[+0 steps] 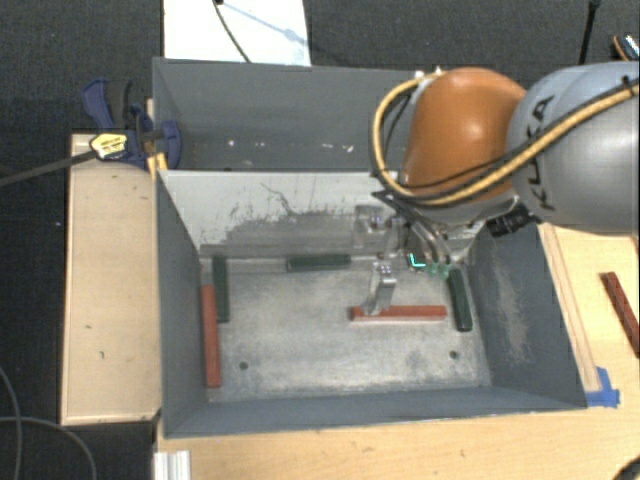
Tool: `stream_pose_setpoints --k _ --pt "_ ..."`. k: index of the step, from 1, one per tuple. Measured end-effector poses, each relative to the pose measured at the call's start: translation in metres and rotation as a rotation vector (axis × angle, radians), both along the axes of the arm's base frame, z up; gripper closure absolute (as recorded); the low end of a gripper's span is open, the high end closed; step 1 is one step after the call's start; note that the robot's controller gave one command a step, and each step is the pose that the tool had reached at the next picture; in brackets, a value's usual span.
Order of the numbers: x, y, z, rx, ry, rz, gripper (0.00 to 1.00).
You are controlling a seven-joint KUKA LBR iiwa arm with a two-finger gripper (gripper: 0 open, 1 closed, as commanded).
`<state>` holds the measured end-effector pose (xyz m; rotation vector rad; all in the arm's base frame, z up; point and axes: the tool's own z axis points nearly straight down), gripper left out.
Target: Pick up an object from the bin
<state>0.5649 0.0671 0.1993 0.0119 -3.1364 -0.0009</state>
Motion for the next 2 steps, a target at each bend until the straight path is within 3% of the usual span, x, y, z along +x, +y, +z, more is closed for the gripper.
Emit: stream_pose_setpoints --k 1,2 --pt "0.001 -0.077 -0.132 0.000 -0.001 0.221 0.00" --pt "-0.005 -0.089 -0.098 0.000 -0.011 0.151 0.00"
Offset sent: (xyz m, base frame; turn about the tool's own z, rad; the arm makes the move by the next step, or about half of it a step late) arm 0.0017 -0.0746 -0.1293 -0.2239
